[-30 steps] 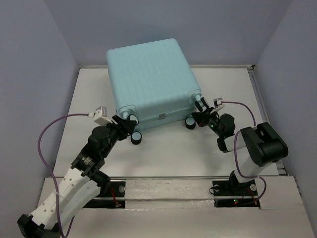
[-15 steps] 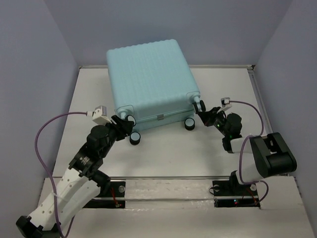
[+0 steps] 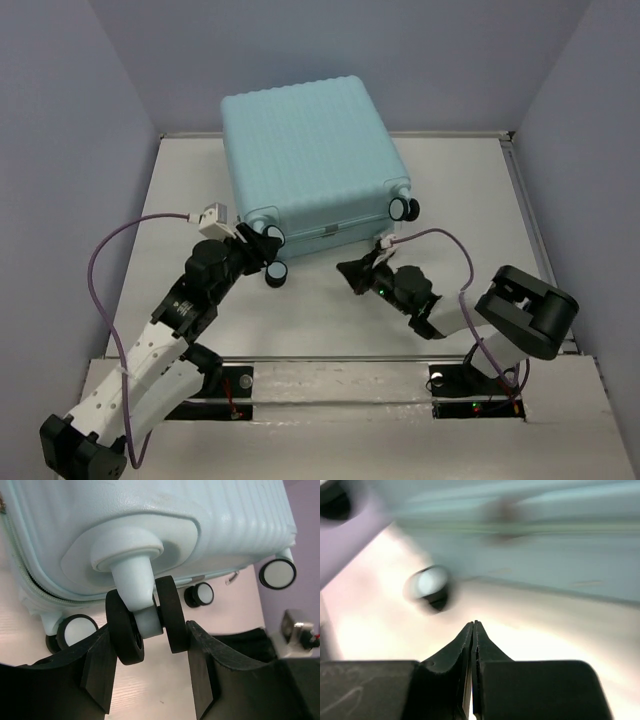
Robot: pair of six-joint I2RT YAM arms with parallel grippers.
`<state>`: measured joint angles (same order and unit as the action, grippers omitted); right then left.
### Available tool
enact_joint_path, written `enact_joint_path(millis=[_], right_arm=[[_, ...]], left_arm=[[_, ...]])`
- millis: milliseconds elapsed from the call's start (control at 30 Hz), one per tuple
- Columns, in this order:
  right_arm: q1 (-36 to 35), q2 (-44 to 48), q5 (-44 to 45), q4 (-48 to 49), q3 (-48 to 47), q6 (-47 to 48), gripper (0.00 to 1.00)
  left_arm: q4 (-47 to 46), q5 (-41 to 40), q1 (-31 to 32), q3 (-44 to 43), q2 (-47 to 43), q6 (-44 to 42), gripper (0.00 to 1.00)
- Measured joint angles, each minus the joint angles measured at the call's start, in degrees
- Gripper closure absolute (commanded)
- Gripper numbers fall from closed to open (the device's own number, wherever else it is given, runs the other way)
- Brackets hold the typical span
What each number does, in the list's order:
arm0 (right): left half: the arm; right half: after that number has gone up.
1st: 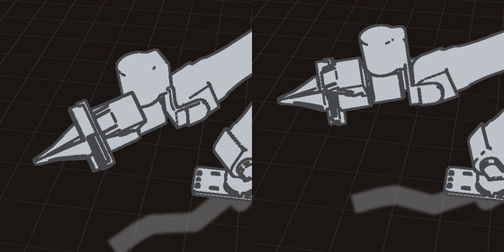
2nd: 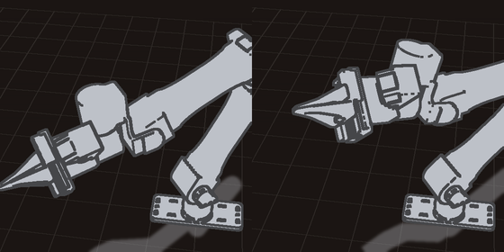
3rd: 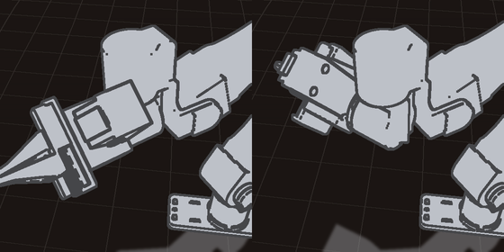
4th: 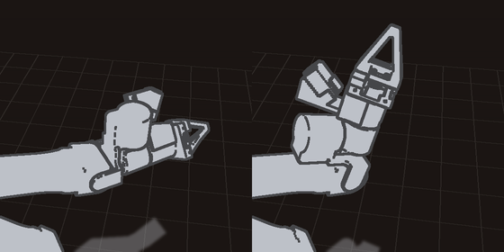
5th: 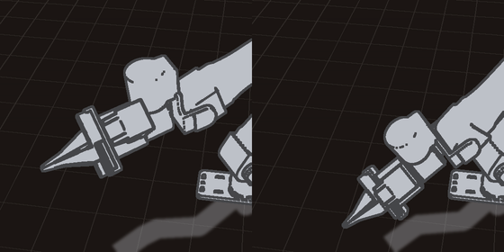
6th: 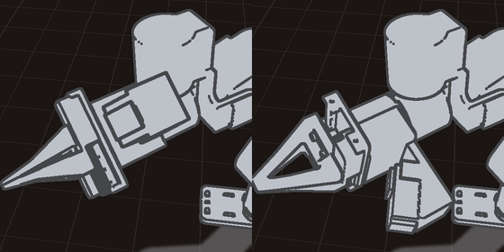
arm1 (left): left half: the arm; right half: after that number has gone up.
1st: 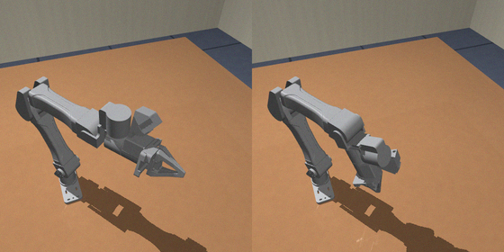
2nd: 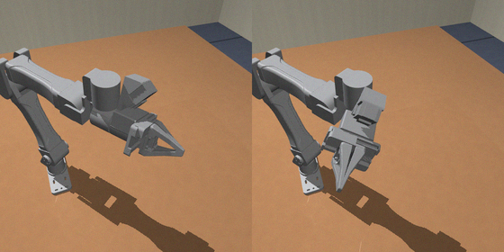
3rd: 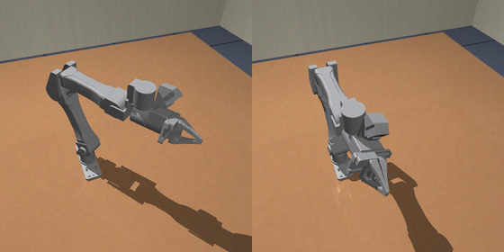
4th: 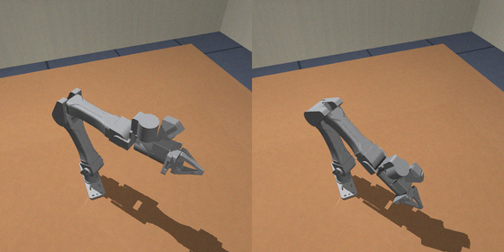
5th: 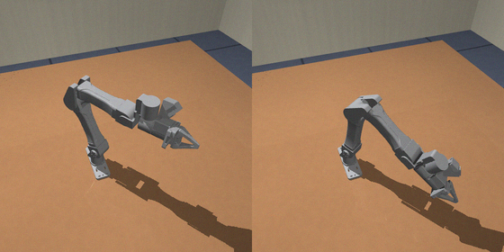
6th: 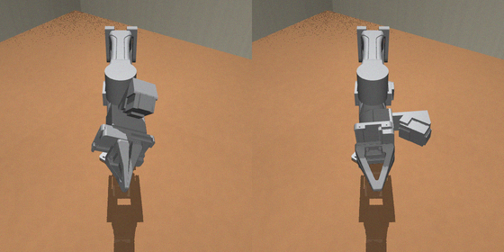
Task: Pack the luggage
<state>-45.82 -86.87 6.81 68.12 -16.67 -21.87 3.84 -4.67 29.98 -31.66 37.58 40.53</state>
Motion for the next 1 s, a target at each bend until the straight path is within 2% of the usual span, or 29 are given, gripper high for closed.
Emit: enact_joint_path(millis=[67,200,400,500,567,633,667,800,900,1000], right_arm=[[-8.9,-4.02,-2.03,-0.33,-3.85,0.96,0.93],[-16.35,-8.81,-3.04,-1.16,-11.19,2.73,0.93],[-17.16,-7.74,-0.46,-3.58,-11.78,4.09,0.93],[-15.3,-4.31,2.82,-6.75,-7.93,4.09,0.81],[-7.87,0.63,2.97,-8.96,-2.99,2.49,0.65],[-2.25,3.34,3.17,-9.46,0.07,1.49,0.57],[4.09,6.36,3.76,-9.88,2.69,1.09,0.55],[17.2,10.23,2.89,-10.45,5.95,-0.07,0.54],[26.25,9.09,-1.07,-8.46,5.9,-1.53,0.53],[32.33,5.88,-6.47,-5.81,5.03,-1.79,0.51]], left_arm=[[-3.72,2.45,0.55,-0.02,2.58,1.29,0.94],[-7.65,4.66,0.94,-0.13,5.44,2.93,0.94],[-7.54,4.59,0.92,-0.13,5.18,3.08,0.94],[-7.15,4.17,0.92,-0.13,4.63,2.82,0.94],[-6.34,3.61,0.92,-0.13,3.72,2.51,0.94],[-5.81,3.04,0.94,-0.13,2.89,2.32,0.94],[-5.51,2.71,0.94,-0.13,2.47,2.23,0.94],[-4.15,2.14,0.92,-0.13,1.2,1.84,0.94],[-3.61,2.21,0.92,-0.13,0.85,1.51,0.94],[-3.54,2.21,0.92,-0.13,0.81,1.27,0.94]])
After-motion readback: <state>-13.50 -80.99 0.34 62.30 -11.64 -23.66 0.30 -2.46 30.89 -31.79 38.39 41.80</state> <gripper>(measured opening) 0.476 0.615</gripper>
